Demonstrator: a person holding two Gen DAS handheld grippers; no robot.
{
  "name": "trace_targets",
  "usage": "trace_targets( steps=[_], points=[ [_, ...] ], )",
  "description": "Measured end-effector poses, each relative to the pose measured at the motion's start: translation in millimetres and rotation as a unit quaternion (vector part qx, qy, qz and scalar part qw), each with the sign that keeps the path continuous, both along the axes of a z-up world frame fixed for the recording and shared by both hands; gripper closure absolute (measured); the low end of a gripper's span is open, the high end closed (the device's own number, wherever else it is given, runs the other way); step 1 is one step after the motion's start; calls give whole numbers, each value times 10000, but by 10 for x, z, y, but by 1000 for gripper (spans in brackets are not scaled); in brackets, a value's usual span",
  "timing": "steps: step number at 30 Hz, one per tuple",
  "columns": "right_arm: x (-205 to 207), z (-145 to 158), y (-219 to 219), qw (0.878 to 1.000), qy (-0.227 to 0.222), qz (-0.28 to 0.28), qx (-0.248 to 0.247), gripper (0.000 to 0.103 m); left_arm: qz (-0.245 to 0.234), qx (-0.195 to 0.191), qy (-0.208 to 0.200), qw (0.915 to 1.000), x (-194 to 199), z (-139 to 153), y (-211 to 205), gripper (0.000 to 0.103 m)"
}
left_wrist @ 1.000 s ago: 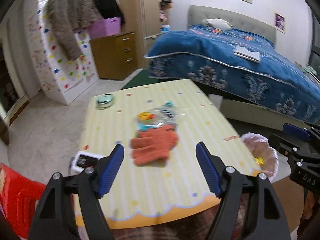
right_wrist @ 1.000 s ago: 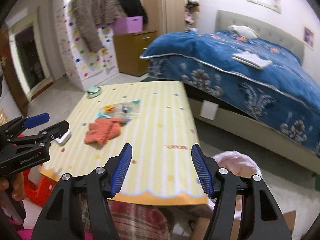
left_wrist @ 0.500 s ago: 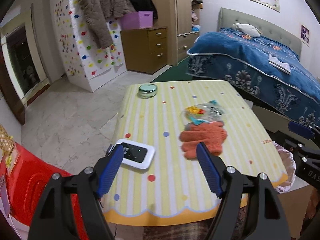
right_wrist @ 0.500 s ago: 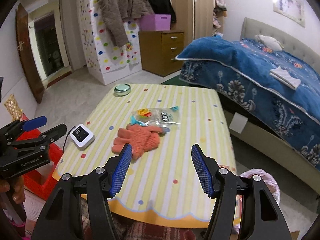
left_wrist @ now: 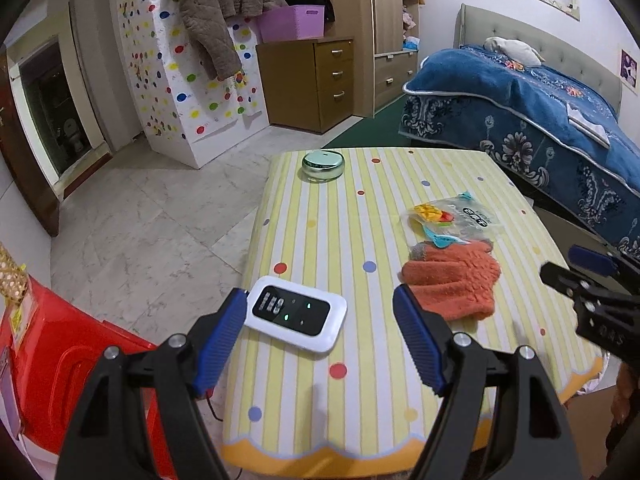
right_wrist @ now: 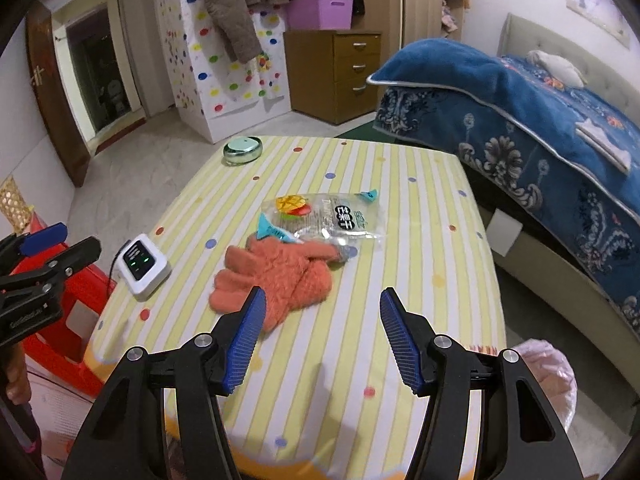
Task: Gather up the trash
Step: 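Grasp the clear plastic snack bag with the right gripper and lift it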
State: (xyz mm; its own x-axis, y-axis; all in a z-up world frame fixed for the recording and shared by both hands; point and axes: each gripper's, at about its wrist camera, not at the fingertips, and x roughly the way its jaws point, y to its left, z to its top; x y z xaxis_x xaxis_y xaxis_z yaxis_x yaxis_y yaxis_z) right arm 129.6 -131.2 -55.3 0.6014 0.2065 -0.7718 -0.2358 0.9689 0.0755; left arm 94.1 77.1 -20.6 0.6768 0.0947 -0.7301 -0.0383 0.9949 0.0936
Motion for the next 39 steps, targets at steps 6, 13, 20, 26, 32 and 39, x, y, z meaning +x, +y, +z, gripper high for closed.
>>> trace_targets(
  steps=[6, 13, 20, 26, 32, 39],
  points=[
    [493, -160, -34, 9998, 112, -144, -21, 39, -72, 101, -15, 9999, 222, -32, -30, 29],
    [872, -310, 295, 9989, 251, 235, -318, 23, -11, 105, 66, 9999, 472, -87, 7, 29],
    [973, -402, 701, 9958, 229, 643, -606, 26, 164, 29, 154, 9997, 570, -184, 152, 29],
    [1060, -548, 891, 9924, 421, 567, -1004, 27, 315, 38, 213, 9993, 640, -273, 284, 29],
    [1079, -699, 1068, 9866, 496, 486, -1477, 29, 434, -23, 237, 9988, 640, -295, 370, 29],
    [1081, -553, 962, 9928, 689, 205, -958, 74, 399, -118, 169, 9990, 528, -233, 385, 29]
  ],
)
